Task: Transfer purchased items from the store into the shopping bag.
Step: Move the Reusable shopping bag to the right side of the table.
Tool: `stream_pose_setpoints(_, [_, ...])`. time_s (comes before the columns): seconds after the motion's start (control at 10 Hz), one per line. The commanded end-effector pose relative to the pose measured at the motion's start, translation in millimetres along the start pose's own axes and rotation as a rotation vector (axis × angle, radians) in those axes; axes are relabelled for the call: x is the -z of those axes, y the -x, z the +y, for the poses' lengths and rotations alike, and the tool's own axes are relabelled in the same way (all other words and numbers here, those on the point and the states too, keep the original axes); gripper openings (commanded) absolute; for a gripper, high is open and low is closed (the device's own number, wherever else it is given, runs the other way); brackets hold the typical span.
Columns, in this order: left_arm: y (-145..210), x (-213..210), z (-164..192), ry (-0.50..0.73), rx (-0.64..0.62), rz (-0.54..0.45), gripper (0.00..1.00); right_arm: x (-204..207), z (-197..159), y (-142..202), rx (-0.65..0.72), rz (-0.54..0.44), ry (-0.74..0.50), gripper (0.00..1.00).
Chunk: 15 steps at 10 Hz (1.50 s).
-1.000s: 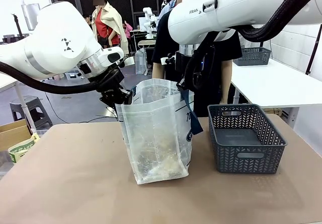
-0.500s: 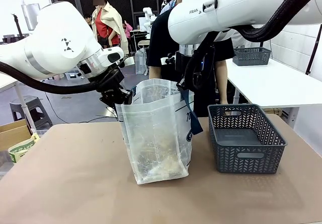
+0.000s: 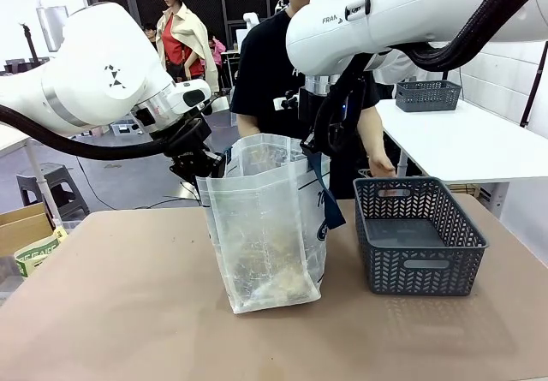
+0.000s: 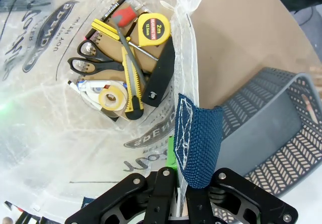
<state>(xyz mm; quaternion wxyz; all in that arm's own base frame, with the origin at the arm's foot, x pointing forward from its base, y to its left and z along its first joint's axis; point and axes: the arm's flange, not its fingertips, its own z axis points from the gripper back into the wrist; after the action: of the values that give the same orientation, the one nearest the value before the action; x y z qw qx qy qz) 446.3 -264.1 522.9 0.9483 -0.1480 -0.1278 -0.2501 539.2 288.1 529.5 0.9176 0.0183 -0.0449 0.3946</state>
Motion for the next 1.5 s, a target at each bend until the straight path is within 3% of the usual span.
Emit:
stream_pose_setpoints(0.0, [0,-1,0,-0.006,0.004,-0.001,0.0,-1,-1,0,0.001,-0.001,0.001,0.0])
stream_pose_setpoints(0.7, [1,-1,-3,-0.014,0.012,-0.003,0.0,2,7,2,0.011,-0.014,0.012,0.0])
stream_pose_setpoints(0.9, [-2,-1,-6,-0.042,-0.037,-0.036,0.0,5,18,-3,0.112,-0.012,0.031,0.0])
stream_pose_setpoints(1.4, [-9,2,-13,-0.123,-0.151,-0.071,0.0,8,32,-25,0.431,-0.136,0.033,0.0])
